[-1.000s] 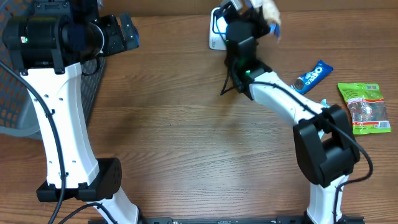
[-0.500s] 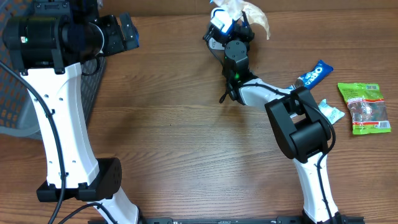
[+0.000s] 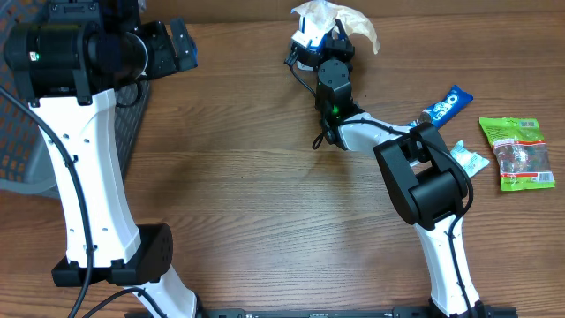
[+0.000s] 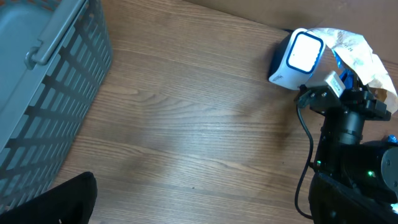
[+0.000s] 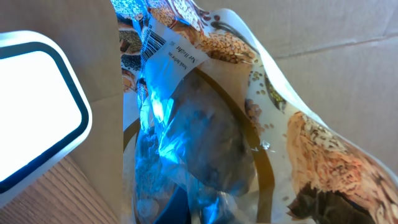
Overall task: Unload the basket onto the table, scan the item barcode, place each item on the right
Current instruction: 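Lift the bread bag and hold it in front of the scanner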
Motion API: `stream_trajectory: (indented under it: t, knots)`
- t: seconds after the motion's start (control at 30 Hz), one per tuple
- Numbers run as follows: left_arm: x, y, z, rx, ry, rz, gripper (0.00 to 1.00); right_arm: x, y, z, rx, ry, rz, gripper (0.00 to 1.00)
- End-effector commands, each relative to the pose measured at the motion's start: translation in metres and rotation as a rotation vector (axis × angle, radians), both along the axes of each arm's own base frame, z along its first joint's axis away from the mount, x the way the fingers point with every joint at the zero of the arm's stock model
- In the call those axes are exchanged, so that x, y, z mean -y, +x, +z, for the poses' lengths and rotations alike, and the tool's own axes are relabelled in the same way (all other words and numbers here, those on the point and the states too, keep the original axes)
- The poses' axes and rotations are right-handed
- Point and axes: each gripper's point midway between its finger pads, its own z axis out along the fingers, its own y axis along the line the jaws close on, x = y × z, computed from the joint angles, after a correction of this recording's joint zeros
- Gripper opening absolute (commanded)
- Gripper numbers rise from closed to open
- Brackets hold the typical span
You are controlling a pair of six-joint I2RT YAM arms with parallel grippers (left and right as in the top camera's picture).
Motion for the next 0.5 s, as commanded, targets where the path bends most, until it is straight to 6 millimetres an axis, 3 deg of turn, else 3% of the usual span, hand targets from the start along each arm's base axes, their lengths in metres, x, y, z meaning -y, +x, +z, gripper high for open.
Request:
stream_trajectory:
  t: [0.0, 0.23, 0.47]
  knots:
    - [0.003, -0.001, 0.006, 0.02, -0.01, 0.002, 1.0, -0.002, 0.002, 0.001, 0.008, 0.001, 0.009, 0.04]
    - [0.003, -0.001, 0.006, 0.02, -0.01, 0.002, 1.0, -0.003, 0.001, 0.004, 0.024, 0.036, 0.004, 0.04]
    - [0.003, -0.001, 0.006, 0.02, -0.01, 0.002, 1.0, -0.017, -0.013, 0.025, 0.114, 0.137, -0.013, 0.04]
